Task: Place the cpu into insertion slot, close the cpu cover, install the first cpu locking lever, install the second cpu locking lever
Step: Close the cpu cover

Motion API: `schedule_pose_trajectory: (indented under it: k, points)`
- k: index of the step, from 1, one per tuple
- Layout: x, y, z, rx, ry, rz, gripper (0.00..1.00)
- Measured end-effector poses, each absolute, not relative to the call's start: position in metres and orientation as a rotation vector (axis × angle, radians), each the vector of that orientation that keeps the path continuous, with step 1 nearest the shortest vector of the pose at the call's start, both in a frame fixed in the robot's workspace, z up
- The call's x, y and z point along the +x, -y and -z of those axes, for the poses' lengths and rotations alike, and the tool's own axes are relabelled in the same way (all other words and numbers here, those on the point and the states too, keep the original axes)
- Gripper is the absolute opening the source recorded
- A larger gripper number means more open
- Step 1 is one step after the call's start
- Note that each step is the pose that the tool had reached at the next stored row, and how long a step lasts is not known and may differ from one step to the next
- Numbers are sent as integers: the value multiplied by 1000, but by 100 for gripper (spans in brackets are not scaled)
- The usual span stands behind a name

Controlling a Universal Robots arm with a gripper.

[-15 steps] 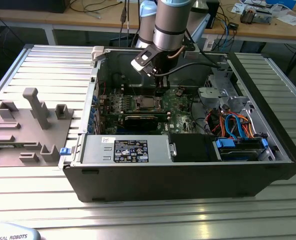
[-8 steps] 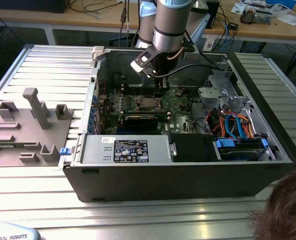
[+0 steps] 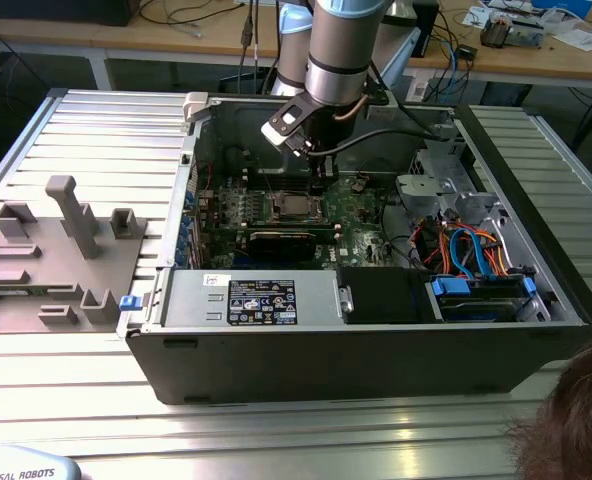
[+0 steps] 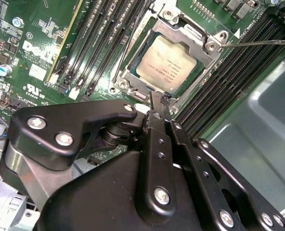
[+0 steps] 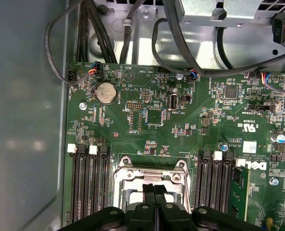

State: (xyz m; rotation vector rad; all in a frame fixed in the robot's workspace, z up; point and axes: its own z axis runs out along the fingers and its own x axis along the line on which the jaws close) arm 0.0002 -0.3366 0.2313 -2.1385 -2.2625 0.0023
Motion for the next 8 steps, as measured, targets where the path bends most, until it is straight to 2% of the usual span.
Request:
schedule_pose_trajectory:
  k: [8]
  points:
    - [-2, 337, -229, -2138, 2262, -2, 11]
